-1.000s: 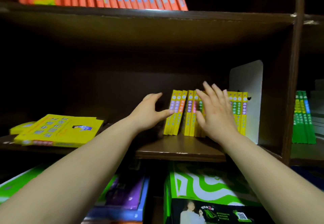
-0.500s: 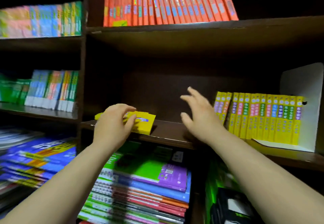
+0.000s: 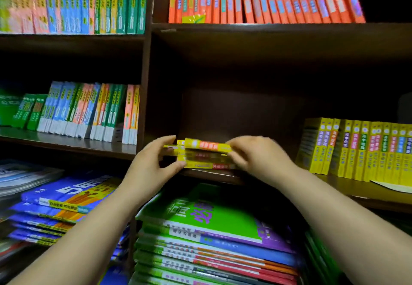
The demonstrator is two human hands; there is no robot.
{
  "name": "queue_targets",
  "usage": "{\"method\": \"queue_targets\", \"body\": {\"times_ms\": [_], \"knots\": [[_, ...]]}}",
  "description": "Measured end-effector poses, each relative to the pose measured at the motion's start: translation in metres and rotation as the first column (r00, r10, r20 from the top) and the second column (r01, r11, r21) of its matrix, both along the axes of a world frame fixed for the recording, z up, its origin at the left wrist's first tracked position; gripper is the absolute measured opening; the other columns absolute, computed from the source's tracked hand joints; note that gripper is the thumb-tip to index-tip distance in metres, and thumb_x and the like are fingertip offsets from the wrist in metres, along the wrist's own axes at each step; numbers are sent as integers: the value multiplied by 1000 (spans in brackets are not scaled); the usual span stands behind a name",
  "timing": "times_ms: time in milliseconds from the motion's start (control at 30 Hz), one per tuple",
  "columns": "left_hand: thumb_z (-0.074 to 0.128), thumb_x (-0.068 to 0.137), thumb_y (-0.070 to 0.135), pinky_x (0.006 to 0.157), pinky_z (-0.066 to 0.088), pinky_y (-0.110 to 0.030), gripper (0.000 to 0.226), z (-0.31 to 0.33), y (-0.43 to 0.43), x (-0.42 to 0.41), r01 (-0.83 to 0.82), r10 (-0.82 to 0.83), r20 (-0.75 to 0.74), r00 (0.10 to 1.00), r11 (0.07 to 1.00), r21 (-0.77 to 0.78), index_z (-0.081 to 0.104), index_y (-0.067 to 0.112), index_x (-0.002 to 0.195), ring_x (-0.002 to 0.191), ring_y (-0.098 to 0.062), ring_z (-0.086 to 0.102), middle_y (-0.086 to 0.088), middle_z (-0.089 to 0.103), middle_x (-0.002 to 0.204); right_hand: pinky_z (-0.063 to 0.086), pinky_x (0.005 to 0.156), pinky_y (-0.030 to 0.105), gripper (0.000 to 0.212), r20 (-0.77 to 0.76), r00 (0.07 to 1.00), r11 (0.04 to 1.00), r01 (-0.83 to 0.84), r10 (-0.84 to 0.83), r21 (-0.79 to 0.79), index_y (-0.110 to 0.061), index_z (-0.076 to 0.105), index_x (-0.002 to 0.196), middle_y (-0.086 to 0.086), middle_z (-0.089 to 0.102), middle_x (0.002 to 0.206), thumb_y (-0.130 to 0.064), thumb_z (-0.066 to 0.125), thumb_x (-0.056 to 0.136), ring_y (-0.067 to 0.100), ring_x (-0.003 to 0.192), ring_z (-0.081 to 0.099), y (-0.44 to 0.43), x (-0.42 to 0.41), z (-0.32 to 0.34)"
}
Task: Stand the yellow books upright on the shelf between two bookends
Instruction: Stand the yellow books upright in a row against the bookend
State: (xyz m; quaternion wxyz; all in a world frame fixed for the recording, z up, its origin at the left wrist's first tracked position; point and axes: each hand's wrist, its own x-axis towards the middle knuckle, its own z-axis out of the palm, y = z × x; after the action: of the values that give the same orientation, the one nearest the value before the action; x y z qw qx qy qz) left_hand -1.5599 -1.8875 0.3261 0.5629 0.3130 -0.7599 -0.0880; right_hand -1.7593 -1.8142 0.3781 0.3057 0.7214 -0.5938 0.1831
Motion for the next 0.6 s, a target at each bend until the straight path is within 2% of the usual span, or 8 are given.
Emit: {"method": "queue_targets", "body": {"times_ms": [100,167,233,333,467,600], "knots": [[71,73,22,92,36,-24,57,-5,-4,-2,-74,77,32,996,994,-85,48,16,126,112,-13,50,0,54,125,44,85,37,30,125,992,987,18,2,-157,-16,58,117,6,65,117,-28,46,92,28,108,59,-8,0,9],[69,75,26,97,36,-28,57,-6,-8,-3,-139,146,49,988,983,-119,47,14,126,120,-19,46,-4,52,130,44,84,37,30,154,988,983,42,-14,-180,-16,58,117,5,64,118,-27,45,92,28,107,58,-17,3,9],[66,77,32,100,35,-30,59,-6,-14,-2,-172,180,81,980,980,-96,43,13,128,124,-21,43,-4,48,135,44,87,35,31,149,989,985,38,-13,-169,-17,56,120,3,63,122,-27,45,93,25,111,57,-26,7,8],[62,78,39,96,36,-29,64,-6,-21,-1,-119,119,120,986,993,-6,38,14,131,124,-21,43,-4,45,138,43,91,32,32,157,987,983,15,14,-183,-17,56,122,2,62,124,-27,46,92,21,114,55,-36,10,12],[73,65,42,97,36,-29,87,-5,-22,-4,-113,106,147,983,993,40,31,15,135,126,-20,42,-4,44,139,44,90,32,34,71,997,985,-1,13,-172,-17,56,122,2,62,124,-28,49,91,20,115,56,-42,9,17],[76,62,41,80,35,-23,75,-5,-22,-3,-147,145,119,982,989,9,45,18,126,115,-18,51,0,56,126,44,92,34,34,106,994,978,-18,41,-206,-15,57,122,3,63,124,-28,50,91,21,116,56,-43,6,15]]}}
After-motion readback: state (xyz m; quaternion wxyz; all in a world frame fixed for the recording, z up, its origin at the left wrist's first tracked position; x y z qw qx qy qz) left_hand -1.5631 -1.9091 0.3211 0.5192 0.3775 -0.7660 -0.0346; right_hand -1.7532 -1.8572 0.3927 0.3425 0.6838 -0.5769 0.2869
